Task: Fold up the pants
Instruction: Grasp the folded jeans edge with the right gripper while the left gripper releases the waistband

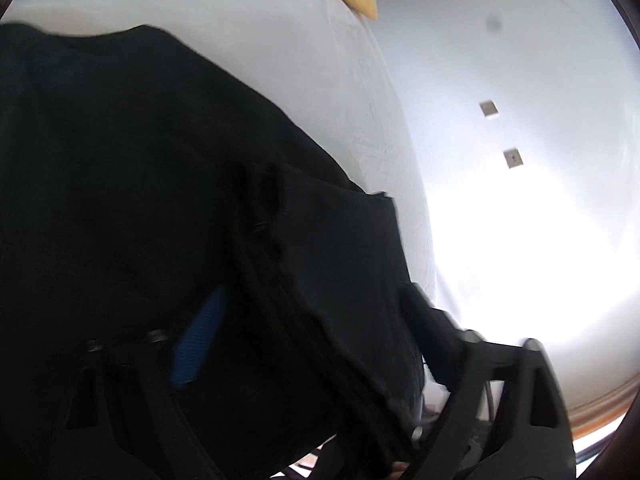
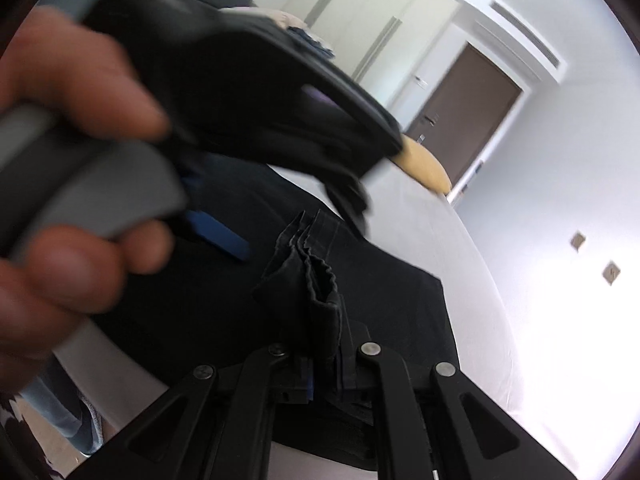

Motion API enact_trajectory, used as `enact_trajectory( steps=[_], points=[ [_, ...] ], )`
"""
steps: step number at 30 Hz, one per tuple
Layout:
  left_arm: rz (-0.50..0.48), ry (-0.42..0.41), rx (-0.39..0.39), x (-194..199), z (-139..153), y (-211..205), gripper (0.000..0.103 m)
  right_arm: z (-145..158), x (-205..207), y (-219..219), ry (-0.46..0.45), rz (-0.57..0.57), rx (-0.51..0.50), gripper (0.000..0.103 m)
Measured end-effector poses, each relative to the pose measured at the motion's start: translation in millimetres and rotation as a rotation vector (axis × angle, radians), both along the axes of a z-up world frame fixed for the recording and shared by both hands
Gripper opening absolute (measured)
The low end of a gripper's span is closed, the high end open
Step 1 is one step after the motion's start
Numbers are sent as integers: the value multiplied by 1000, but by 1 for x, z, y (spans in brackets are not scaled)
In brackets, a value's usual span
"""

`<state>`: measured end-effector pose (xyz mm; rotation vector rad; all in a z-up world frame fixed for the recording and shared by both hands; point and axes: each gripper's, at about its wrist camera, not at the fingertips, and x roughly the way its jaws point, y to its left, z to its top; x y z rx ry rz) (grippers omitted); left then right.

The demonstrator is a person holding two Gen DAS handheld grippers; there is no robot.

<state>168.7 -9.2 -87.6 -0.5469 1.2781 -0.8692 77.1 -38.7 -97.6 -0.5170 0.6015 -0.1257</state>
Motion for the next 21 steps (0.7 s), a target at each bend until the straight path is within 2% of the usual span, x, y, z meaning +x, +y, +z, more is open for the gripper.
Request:
enact_trajectory(
  steps=[1, 3, 4, 13, 17, 20, 21],
  points=[
    [-18, -2, 15, 1, 1, 0, 31, 1, -1, 6, 7, 20, 3, 8],
    [-24, -19, 51, 3, 4, 7, 23, 3, -3, 19, 13, 52, 0, 8],
    [-28, -32, 55, 4, 6, 13, 14, 5, -3, 24, 16, 70, -3, 8],
    [-18, -117, 177, 44, 25, 73, 11, 12, 15, 71, 60, 240, -10, 8],
    [21, -103, 195, 57, 19, 101, 11, 6, 26, 88, 99, 275, 5, 8],
    [34, -79, 204, 64, 6, 114, 12, -4, 34, 84, 145, 284, 23, 10],
    [34, -75, 193, 65, 4, 117, 12, -10, 40, 81, 196, 282, 41, 16]
  ],
)
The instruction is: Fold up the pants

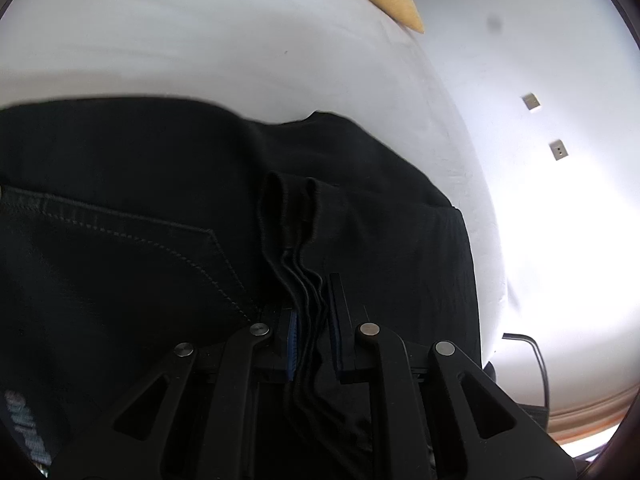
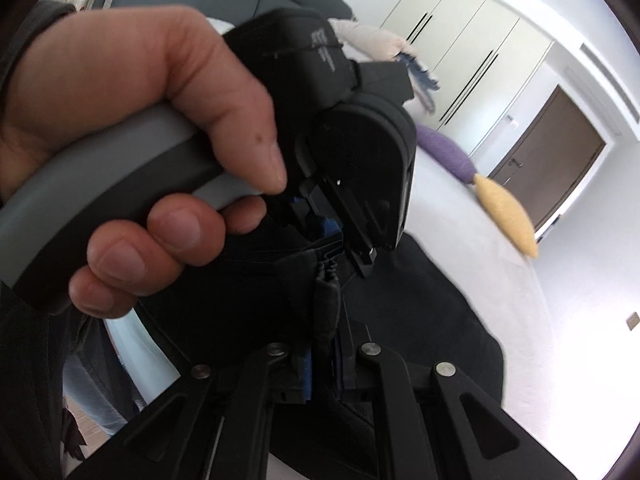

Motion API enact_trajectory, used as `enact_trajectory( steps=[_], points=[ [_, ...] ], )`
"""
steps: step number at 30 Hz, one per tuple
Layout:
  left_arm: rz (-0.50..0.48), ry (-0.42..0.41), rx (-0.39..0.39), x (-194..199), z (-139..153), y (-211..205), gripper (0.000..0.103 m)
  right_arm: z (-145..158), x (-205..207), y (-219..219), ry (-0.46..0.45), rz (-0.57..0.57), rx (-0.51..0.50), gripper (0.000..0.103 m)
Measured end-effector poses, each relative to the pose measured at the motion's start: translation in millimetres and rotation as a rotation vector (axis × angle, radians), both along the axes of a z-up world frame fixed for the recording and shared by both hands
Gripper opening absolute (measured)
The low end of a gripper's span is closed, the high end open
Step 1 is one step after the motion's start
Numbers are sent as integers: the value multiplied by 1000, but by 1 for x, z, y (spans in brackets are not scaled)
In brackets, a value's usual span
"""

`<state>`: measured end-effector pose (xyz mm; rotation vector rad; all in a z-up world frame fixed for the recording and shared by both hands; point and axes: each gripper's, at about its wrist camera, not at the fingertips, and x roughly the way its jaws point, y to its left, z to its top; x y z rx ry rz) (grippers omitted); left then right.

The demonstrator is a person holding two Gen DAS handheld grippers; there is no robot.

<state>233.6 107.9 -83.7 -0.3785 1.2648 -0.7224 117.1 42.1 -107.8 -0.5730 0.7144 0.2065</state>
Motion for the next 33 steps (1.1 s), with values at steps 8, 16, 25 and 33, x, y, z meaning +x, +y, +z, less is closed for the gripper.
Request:
enact_trajectory(
  steps=[8, 16, 25, 33],
  points=[
    [111, -196, 228, -22, 41, 24, 16, 36, -20, -65, 147, -10, 430, 67],
    [-60, -515, 528, -100, 45, -36, 16, 44, 1, -235, 267, -242, 1058, 13],
    [-78, -523, 584, -105, 2, -65, 16, -16, 73, -316, 400, -414, 1291, 11],
    [-56, -526, 568, -92, -2, -72, 16, -45, 38, -326, 506, -399, 1259, 0]
  ],
)
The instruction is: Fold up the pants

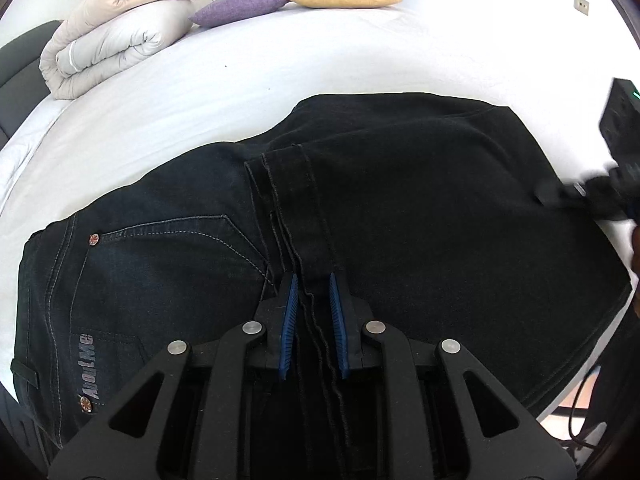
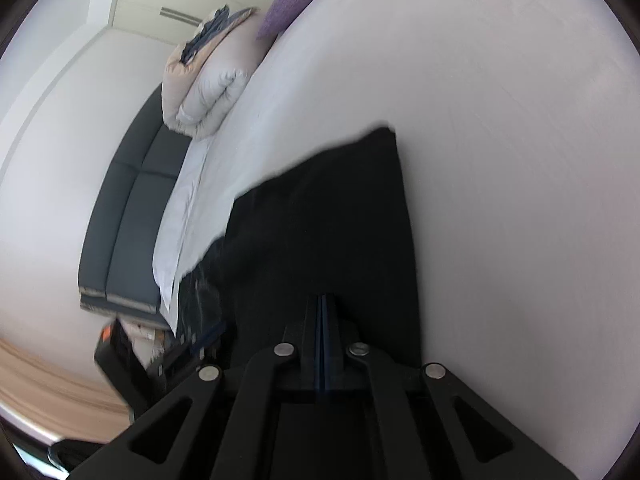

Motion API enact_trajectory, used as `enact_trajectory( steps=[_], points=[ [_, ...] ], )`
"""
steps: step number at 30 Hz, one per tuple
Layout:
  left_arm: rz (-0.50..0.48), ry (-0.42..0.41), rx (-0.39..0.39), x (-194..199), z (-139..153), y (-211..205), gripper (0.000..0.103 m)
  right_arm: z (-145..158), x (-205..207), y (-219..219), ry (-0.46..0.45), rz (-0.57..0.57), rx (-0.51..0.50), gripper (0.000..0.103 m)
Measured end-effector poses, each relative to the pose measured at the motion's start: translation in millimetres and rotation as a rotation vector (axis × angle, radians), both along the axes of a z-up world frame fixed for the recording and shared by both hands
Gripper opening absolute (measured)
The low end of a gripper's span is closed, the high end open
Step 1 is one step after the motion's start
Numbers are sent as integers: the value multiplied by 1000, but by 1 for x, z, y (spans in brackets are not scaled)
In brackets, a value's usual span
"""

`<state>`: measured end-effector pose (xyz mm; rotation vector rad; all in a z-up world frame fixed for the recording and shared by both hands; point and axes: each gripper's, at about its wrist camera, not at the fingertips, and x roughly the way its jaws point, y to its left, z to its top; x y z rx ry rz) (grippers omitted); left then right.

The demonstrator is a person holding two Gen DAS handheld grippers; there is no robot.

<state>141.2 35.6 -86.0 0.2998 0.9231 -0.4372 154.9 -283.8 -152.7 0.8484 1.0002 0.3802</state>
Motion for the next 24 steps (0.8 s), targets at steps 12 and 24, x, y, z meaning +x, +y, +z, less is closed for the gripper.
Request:
enact_trajectory(
  steps=[12, 24],
  points=[
    [18, 1, -64, -6, -4, 11, 16, -7, -88, 27, -27, 17, 36, 0],
    [359, 64, -576, -46, 39, 169, 32, 9, -90, 37, -65, 12, -50, 11]
  ],
)
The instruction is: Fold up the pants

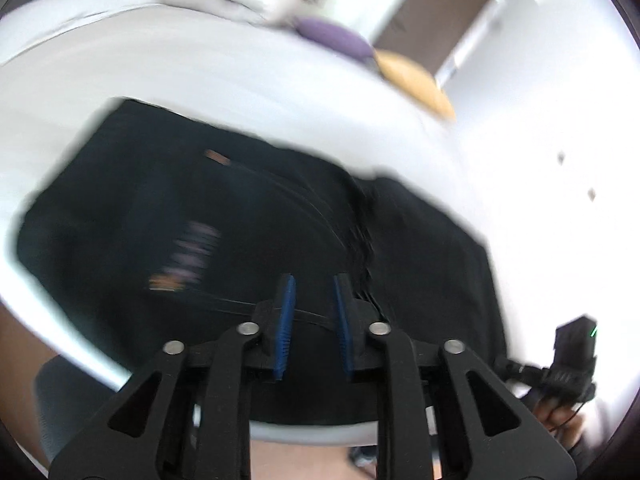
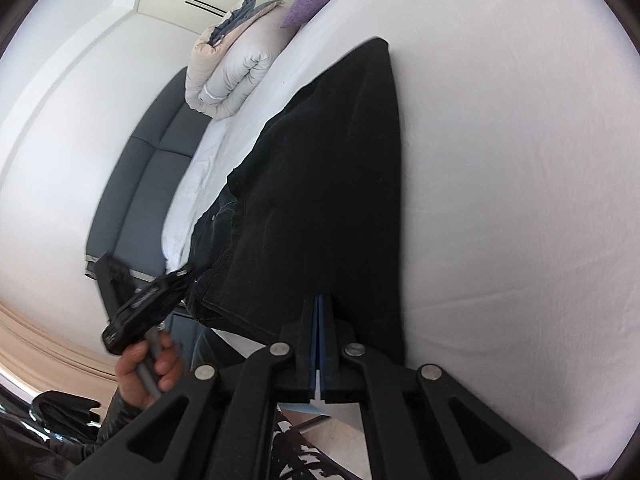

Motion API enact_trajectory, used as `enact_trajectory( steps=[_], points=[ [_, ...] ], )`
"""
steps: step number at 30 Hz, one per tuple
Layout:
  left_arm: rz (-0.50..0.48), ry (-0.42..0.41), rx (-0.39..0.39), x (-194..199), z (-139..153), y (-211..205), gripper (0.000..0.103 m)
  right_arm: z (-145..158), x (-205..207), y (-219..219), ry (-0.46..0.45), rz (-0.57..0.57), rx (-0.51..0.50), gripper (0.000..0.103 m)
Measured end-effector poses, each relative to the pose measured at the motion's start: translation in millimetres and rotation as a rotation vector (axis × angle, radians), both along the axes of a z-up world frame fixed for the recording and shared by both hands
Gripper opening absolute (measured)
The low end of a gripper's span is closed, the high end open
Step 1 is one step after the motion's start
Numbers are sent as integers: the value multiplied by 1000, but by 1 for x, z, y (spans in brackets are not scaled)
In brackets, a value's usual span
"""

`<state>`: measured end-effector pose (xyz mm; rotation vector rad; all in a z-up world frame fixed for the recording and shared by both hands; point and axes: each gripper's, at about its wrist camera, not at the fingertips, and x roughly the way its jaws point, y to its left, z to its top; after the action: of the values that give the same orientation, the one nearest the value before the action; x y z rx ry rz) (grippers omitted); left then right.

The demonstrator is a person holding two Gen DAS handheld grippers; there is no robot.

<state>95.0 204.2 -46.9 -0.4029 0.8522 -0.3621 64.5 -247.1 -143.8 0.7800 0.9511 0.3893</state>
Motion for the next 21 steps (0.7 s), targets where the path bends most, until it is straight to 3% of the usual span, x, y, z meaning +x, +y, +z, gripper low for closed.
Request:
enact_trajectory(
  steps=[1, 2, 3, 5, 9, 14, 21],
  points=[
    [51, -17, -36, -5, 5, 19, 65, 8, 1, 4, -12, 7, -2, 24],
    [119, -37, -75, -11, 9, 41, 81, 21, 1, 8, -50, 16, 20, 54],
    [205, -66, -123, -20, 12, 65, 95, 30, 0, 12, -84, 17, 32, 71],
    [313, -68, -223, -29, 7, 104, 96, 50, 2, 25, -167, 48, 42, 72],
    [409, 86, -452, -30, -35, 152, 96, 61, 18, 44, -189, 96, 106, 66],
    [392, 109, -515, -25, -54, 160, 95, 58, 34, 62, -154, 111, 127, 61],
    [391, 146, -664, -6, -85, 160, 94, 58, 39, 71, -132, 105, 127, 56]
  ],
)
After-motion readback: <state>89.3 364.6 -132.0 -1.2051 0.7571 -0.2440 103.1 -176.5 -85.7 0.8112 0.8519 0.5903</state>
